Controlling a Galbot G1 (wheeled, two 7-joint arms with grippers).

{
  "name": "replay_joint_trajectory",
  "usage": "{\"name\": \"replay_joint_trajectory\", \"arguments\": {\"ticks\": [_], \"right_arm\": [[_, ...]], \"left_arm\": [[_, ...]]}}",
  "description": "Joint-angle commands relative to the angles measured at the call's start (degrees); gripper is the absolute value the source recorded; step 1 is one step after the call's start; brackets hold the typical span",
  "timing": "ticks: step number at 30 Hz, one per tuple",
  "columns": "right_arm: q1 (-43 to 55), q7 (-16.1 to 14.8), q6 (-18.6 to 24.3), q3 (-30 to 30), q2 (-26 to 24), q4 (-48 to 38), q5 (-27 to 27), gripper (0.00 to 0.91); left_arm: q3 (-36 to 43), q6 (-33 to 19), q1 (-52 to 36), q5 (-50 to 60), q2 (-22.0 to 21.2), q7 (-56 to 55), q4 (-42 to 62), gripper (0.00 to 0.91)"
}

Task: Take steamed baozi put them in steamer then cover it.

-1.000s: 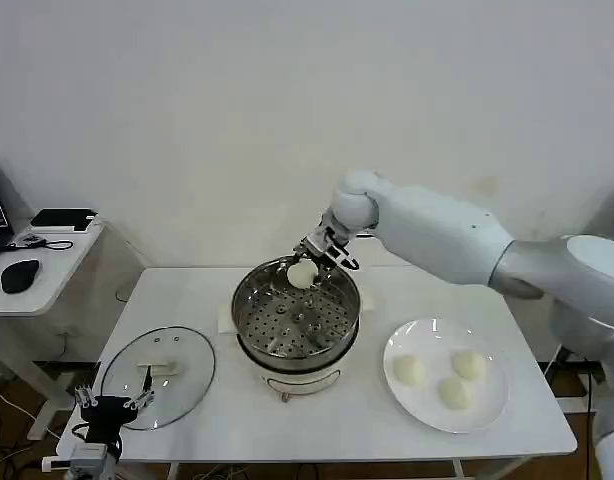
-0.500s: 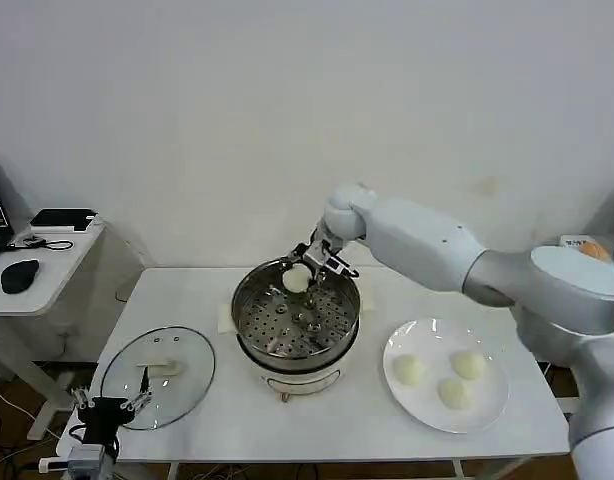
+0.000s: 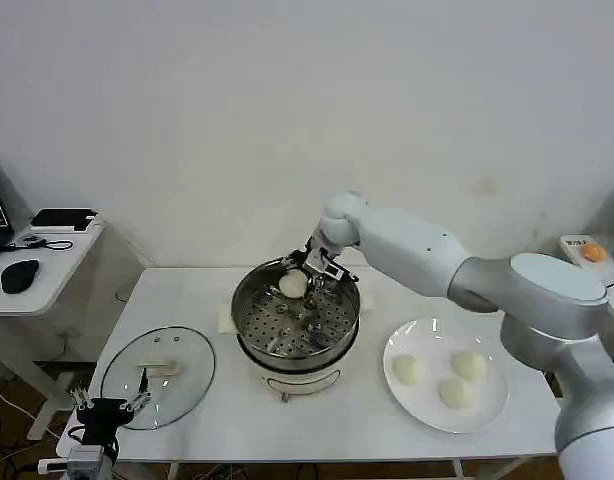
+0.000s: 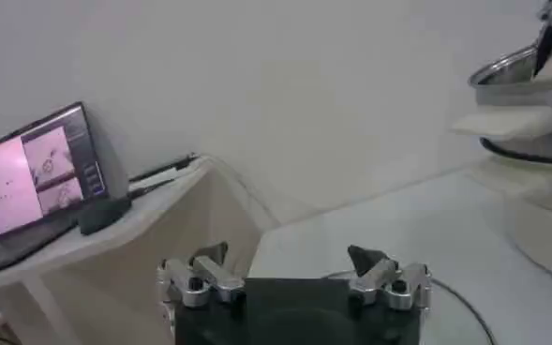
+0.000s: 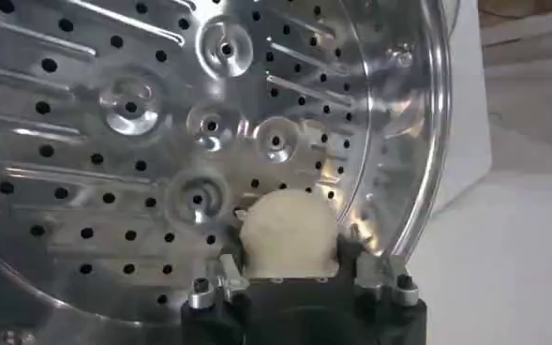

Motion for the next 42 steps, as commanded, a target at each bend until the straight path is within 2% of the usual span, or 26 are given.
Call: {"name": "replay_joint_trajectory", "arguments": {"ticks": [1,4,6,9,11,12,14,16,18,23,29,34,42], "right_arm": [[-0.07,1.20,1.91,0.07,0.29,-0.82,0.19,0.907],[1.82,0.58,0.76,0.21,-1.69,2.18,1.94,0.907],[3.61,-0.37,-1.13,-0.26,-3.82,5.44,5.50,0.907],[6.67,-2.08,-6.74,-1.35,-8.32,12.53,12.49,0.907],[10.56,-2.72,-12.88,-1.93,-12.65,18.49,17.86,0.907],[11.36,-2.72,-14.36,-2.12,-13.64,19.57,19.04,0.907],[14.57,-2.23,-21.04,-3.94,-19.12,25.02,24.97,0.907],[16.00,-2.05,-25.59,-5.69,-24.69,28.68,26.37,0.907],[16.84,-2.15,-28.13,-7.20,-28.31,30.70,26.26,0.907],[17.32,-1.80,-36.51,-11.76,-40.92,37.88,27.57,0.907],[14.81,-1.43,-42.35,-14.69,-51.60,45.50,28.34,0.907],[8.56,0.45,-45.30,-15.27,-53.93,47.43,28.74,0.907],[-4.19,2.79,-49.09,-7.99,-51.78,44.95,30.92,0.907]], "left_arm": [[-0.01,-0.01,0.15,-0.02,-0.09,-0.01,-0.27,0.907],[-0.04,-0.05,0.34,-0.03,-0.10,0.02,-0.31,0.907],[0.03,-0.13,0.31,-0.04,-0.06,0.05,-0.21,0.907],[0.05,-0.08,0.09,-0.36,0.08,0.16,-0.11,0.907],[-0.02,0.10,-0.06,-0.93,0.60,0.39,-0.17,0.907],[-0.16,0.24,-0.15,-1.17,0.83,0.44,-0.18,0.907],[-0.73,0.50,-0.23,-1.90,1.62,0.72,-0.27,0.907],[-1.06,0.60,-0.18,-2.55,2.35,1.09,-0.34,0.907],[-1.32,0.79,-0.20,-3.85,2.93,1.44,-0.46,0.907],[-2.93,3.84,-1.64,-14.75,4.39,2.42,-2.08,0.907],[-3.18,4.05,-3.14,-23.27,5.61,3.59,-2.70,0.907],[-2.05,3.60,-3.46,-23.06,5.92,4.63,-2.55,0.907],[-1.89,4.49,-4.31,-25.64,7.73,4.60,-3.30,0.907]]}}
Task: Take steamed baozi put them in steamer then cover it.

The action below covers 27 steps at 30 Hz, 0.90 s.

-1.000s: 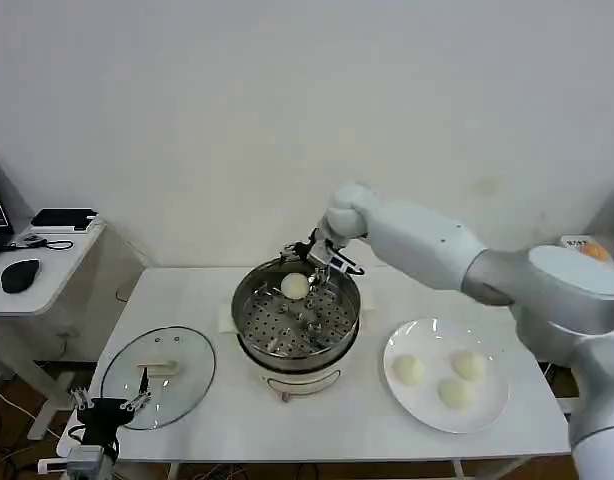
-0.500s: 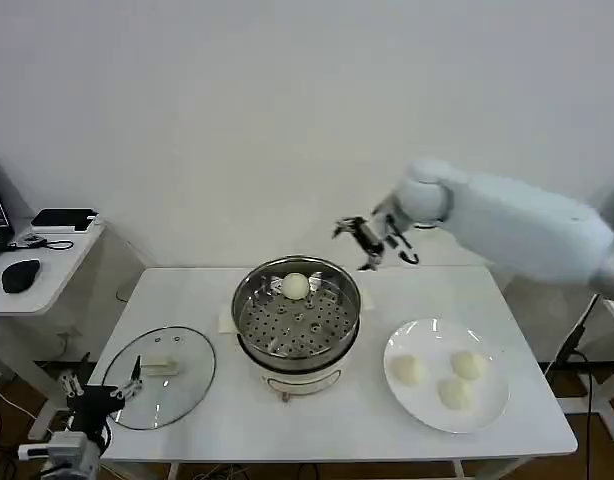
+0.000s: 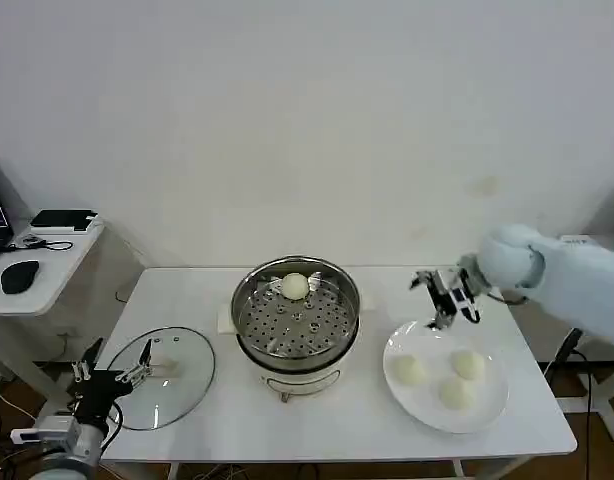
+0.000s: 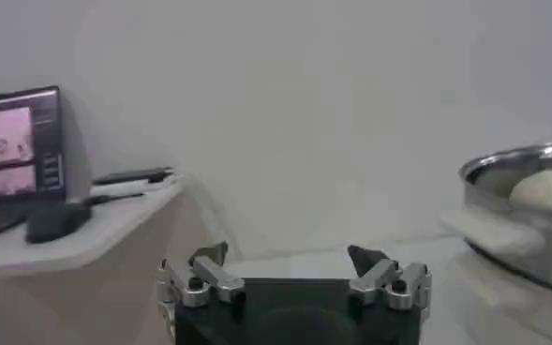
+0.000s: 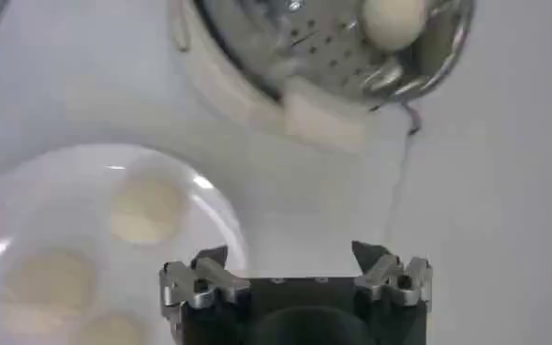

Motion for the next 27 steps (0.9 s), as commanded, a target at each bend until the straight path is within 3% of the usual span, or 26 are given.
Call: {"name": "replay_joint_trajectory", "arguments": {"ticks": [1,4,13,27], "right_arm": [[-12.17,1.78,-7.51,4.54,-5.17,3.31,2.63,0.907],[-16.57,1.27,-7.12,8.26,-3.31,1.04,1.75,0.907],[-21.92,0.79,-7.21,11.00,3.22,-5.75,1.06,0.907],[-23.02,-0.92,-6.95,11.10,8.53,-10.10,-1.00,0.907]], "left_arm": [[-0.28,1.49,-1.17,-8.47,2.14,0.61,0.01,0.907],[-0.08,1.39,-1.73,-10.47,2.56,0.84,1.75,0.907],[1.40,2.32,-1.83,-15.79,3.79,1.58,1.98,0.907],[2.98,3.05,-1.78,-14.13,4.11,1.12,1.96,0.907]]}}
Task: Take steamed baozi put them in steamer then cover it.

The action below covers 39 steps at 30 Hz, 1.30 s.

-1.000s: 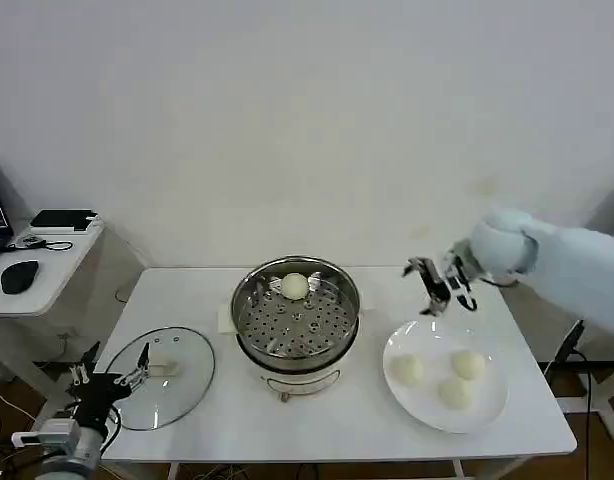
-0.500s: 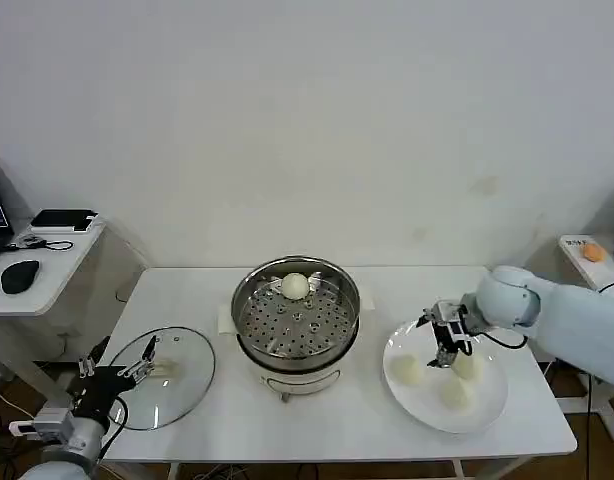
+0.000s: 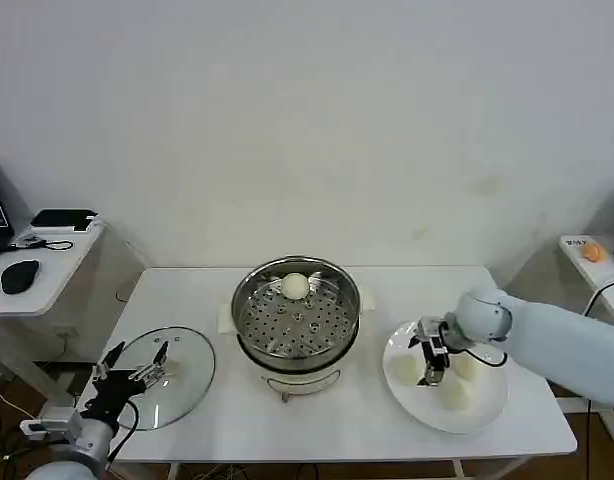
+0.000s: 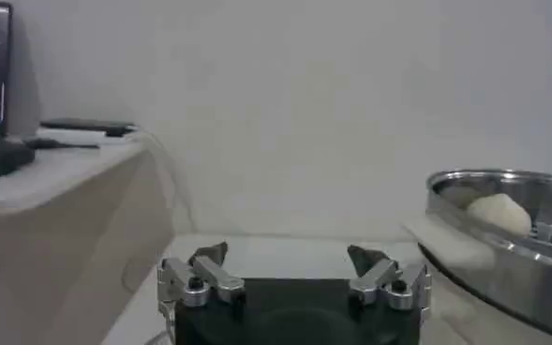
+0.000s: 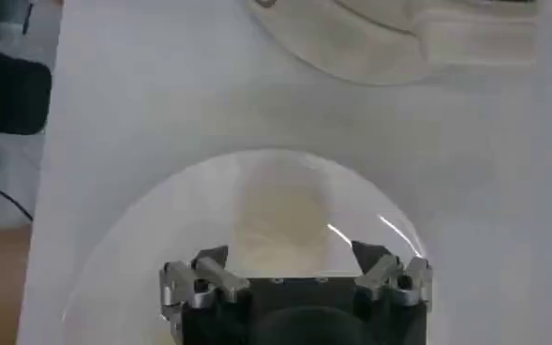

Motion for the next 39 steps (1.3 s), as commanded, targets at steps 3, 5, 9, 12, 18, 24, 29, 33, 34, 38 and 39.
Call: {"name": "replay_joint_trajectory", "arguments": {"ticks": [3,5,9,12,18,24,29,33,34,38,39], "right_arm": [[-3.18,-1.04,-0.80,1.37,3.61,-3.02,-1.53,0.887],[-3.24,-0.90,-1.16,1.43,3.63,-3.04,-2.04,0.826],[-2.93,-0.78,-1.52,1.45,3.55,-3.43,-2.83,0.776],[-3.10,-0.65,-1.80,1.63,3.78,-3.76,-3.45,0.736],[-2.24,-0.83,-2.30,1.51,3.82,-3.02,-2.96,0.665],[0.44,-2.49,-2.06,1.07,2.64,-2.24,-2.44,0.645],[5.53,-3.50,-1.90,0.16,-0.03,0.43,-0.46,0.645],[11.51,-3.84,-1.86,0.61,-2.14,1.64,2.35,0.655],[14.48,-3.85,-1.80,-0.48,-2.27,1.68,3.67,0.655],[25.07,-3.74,-2.10,-6.42,-0.85,2.42,7.62,0.655],[25.64,-3.68,-2.18,-7.35,-0.70,2.50,7.82,0.655]], "left_arm": [[0.56,0.80,-0.30,-1.10,0.16,-0.28,-0.02,0.907],[0.54,0.78,-0.29,-1.07,-0.01,-0.28,-0.01,0.907],[0.53,0.72,-0.25,-0.90,-0.19,-0.36,0.18,0.907],[0.41,0.72,-0.31,-0.81,-0.39,-0.43,0.10,0.907],[0.48,0.80,-0.21,-0.24,-0.47,-0.53,0.02,0.907],[0.58,0.88,-0.44,0.17,-0.40,-0.67,-0.14,0.907],[0.49,0.97,-0.52,0.13,-0.19,-0.68,-0.21,0.907],[0.44,1.21,-0.60,0.11,0.07,-0.82,-0.30,0.907],[0.45,1.37,-0.59,0.10,0.28,-0.87,-0.45,0.907],[0.69,2.17,-0.74,0.13,0.81,-1.13,-1.07,0.907],[0.69,2.25,-0.80,0.12,0.97,-1.13,-1.20,0.907]]}}
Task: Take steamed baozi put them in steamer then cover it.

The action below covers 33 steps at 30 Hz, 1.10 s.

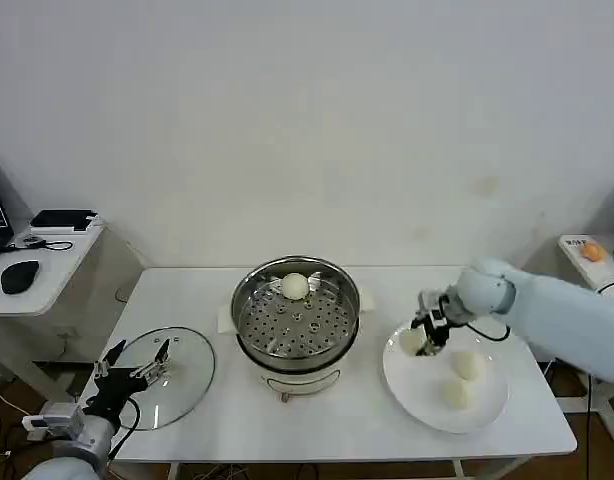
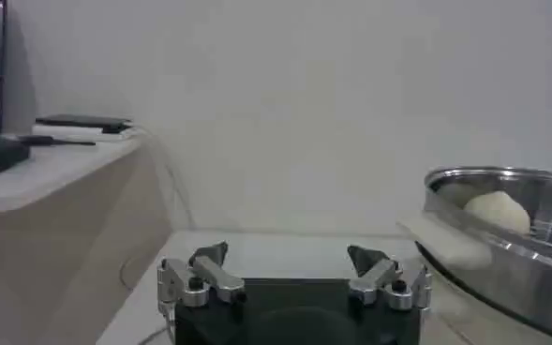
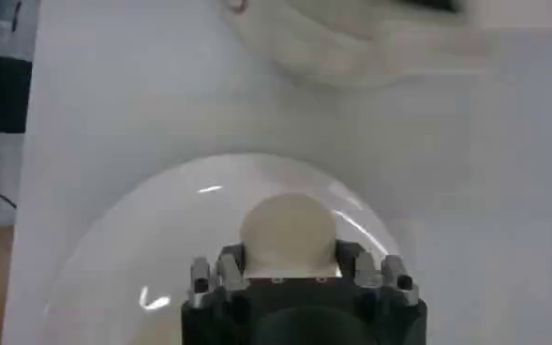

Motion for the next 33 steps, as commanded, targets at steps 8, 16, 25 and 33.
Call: {"name": "replay_joint_trajectory", "arguments": {"ticks": [8,16,25,33], "right_arm": [[27.90,3.55,-5.08,-10.07,10.82,2.66,17.03,0.665],[25.71,11.21,-11.35,-10.49,25.11,0.44,24.88,0.665],[19.26,13.65,-14.92,-10.61,38.89,-9.42,31.70,0.665],[15.62,15.21,-16.37,-13.13,42.06,-13.14,31.88,0.665]], "left_arm": [[-0.18,0.90,-0.39,0.98,0.96,-0.32,-1.09,0.907],[-0.35,0.85,-0.39,1.64,0.63,-0.35,-1.45,0.907],[-0.49,0.84,-0.30,2.21,0.44,-0.33,-2.37,0.907],[-1.38,0.84,-0.11,2.14,0.22,-0.30,-3.14,0.907]]}}
